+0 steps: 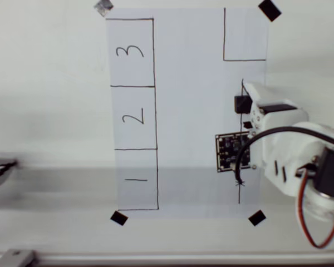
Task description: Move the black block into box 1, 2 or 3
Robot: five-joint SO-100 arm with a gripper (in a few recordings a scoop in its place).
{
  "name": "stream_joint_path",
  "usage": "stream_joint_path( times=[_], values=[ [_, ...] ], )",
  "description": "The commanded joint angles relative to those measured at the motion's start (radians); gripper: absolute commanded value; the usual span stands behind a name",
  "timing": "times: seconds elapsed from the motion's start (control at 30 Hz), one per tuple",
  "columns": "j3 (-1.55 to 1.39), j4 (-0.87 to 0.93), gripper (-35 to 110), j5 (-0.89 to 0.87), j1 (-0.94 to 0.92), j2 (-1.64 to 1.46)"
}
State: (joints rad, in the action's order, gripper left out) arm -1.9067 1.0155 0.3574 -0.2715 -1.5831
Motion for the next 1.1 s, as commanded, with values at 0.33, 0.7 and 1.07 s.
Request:
stream_joint_path(
  times=[0.33,0.7,1.07],
  values=[
    [-0.034,-0.060,27,0.032,-0.026,-0.021],
    [-0.109,-0.140,27,0.029,-0.017,-0.021],
    [-0.158,-0.212,27,0.025,-0.011,-0.020]
  ],
)
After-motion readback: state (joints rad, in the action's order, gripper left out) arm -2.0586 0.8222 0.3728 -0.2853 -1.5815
